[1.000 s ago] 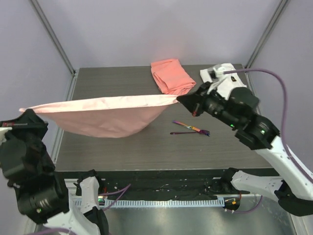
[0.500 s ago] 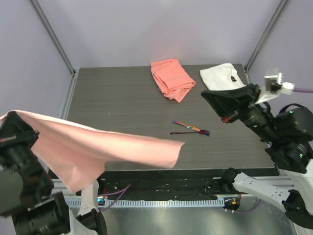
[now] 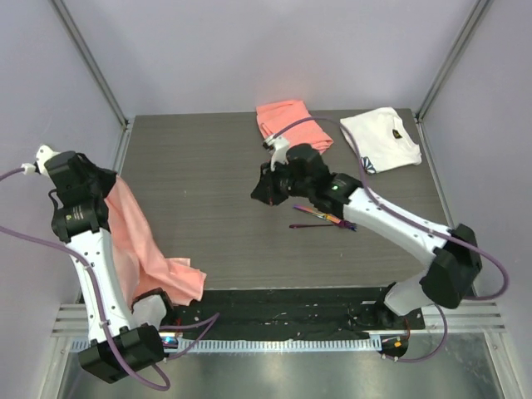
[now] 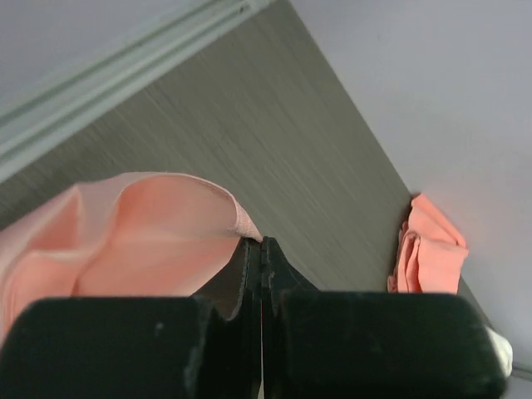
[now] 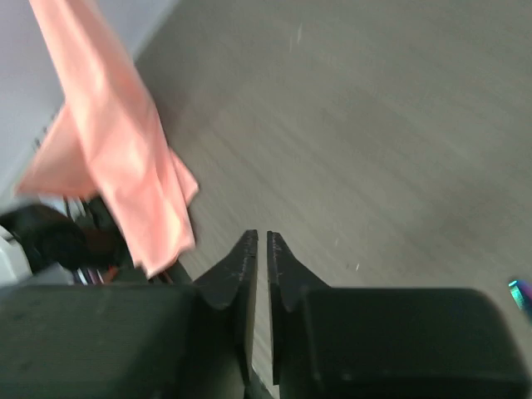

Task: Fold the napkin into a case and place the utensils inside
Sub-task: Fold and flatten the napkin at the center of the board.

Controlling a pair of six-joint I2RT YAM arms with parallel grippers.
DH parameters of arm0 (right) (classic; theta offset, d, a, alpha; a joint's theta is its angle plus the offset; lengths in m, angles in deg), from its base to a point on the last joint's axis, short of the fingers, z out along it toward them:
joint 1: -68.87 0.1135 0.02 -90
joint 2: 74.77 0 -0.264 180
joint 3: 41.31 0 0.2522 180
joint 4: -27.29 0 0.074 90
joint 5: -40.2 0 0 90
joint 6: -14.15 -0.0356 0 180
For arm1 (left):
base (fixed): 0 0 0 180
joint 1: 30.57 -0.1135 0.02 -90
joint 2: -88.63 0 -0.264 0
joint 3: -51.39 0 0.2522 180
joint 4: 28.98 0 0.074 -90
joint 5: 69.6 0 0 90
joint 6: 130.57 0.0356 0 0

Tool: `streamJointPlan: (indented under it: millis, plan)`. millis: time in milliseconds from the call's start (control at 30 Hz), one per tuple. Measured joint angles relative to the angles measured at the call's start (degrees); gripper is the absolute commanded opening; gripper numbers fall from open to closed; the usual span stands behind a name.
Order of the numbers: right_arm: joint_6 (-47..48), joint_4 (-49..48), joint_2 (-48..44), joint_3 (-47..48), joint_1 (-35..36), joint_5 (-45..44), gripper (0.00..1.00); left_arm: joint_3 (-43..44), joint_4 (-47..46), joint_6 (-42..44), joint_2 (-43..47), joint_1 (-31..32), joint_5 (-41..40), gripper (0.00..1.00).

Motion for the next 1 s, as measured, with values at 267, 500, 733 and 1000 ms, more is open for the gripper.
streamJointPlan:
  millis: [267, 500, 733, 1000]
  plan:
    - [-1.99, -4.55, 15.43, -4.02, 5.05, 13.49, 0.44, -7.28, -5.29, -3.98, -0.15, 3.96, 2.89, 0.00]
    - [-4.02, -9.11, 27.06, -2.25, 13.70, 14.40, 0.55, -7.78, -7.50, -4.42, 0.31, 4.48, 2.80, 0.00]
    - [-5.99, -13.49, 35.36, 3.85, 17.07, 17.20, 0.52, -8.94, -7.50, -4.35, 2.60, 4.48, 2.78, 0.00]
    - [-7.63, -16.83, 41.62, 8.61, 17.49, 18.32, 0.50, -10.82, -7.39, -4.35, 3.63, 4.48, 2.86, 0.00]
